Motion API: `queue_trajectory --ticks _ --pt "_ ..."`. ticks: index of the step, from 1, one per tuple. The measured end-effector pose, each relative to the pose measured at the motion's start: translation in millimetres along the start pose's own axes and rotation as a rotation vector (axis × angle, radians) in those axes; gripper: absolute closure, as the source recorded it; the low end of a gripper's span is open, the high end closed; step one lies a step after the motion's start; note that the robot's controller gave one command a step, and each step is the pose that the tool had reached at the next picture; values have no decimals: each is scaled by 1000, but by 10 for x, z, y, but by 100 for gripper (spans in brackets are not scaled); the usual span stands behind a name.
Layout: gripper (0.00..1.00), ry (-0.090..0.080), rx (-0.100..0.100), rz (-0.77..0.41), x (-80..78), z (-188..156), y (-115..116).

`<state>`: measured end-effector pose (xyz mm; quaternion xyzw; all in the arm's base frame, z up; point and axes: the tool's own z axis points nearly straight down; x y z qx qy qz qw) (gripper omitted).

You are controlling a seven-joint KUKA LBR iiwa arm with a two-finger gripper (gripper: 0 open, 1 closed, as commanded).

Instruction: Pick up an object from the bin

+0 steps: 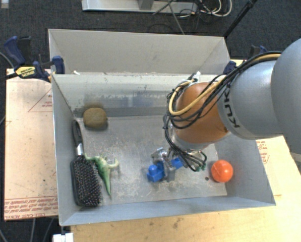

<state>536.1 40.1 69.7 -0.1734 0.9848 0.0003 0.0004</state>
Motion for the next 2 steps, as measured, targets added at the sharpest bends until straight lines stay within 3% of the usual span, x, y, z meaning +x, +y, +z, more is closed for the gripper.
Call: queue_trajectory --ticks 1,2 --pt "100 -5 2 -31 -5 -1462 -527" --pt "100 -3 1 -32 -2 -1454 -522"
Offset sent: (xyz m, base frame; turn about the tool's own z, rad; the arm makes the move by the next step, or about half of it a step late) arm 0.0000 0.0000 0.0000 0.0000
